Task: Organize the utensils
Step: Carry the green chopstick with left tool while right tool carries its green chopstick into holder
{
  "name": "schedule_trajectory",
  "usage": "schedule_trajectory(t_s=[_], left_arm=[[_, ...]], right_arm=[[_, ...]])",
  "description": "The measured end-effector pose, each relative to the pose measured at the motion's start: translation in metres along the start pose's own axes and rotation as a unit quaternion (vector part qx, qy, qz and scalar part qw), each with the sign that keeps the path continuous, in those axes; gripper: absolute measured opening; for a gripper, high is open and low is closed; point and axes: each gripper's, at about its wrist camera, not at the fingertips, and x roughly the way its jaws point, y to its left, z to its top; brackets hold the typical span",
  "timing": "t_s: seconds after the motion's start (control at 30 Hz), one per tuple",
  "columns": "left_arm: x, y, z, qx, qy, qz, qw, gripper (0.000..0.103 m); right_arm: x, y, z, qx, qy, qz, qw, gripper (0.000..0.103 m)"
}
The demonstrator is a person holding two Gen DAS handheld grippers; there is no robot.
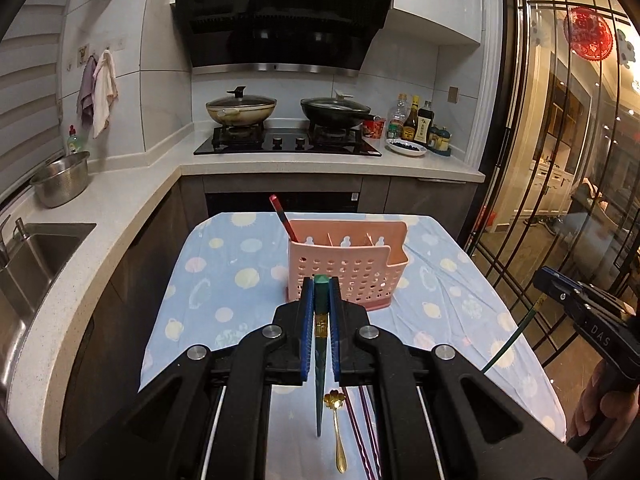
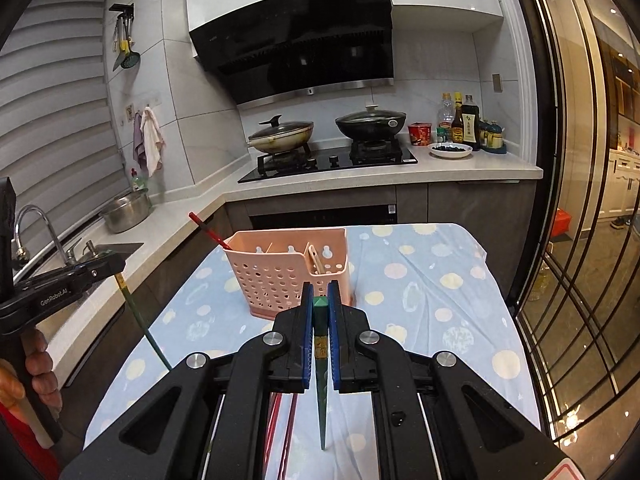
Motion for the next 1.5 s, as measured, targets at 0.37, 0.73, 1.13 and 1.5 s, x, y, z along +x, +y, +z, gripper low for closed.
schedule_trajectory(t_s=[0.37, 0.73, 1.13, 1.5], left_arm=[[0.006, -0.003, 0.031, 0.002, -0.025, -0.007, 0.9997, 0.007], [0.014, -0.018, 0.080, 0.010, -0.060, -0.023, 0.9979, 0.007], [0.041, -0.030, 0.143, 0.021, -0.087, -0.029, 0.9956, 0.007], [0.095, -0.026, 0.171, 0.016, -0.071, -0.031, 0.9968, 0.007]], right_arm=[[0.011, -0.001, 0.023, 0.001, -0.016, 0.001, 1.000, 0.006], [0.025, -0.006, 0.070, 0.011, -0.046, 0.008, 0.999, 0.007], [0.053, 0.008, 0.146, 0.000, -0.087, 0.017, 0.996, 0.007], [0.113, 0.017, 0.186, 0.025, -0.081, 0.047, 0.995, 0.007]])
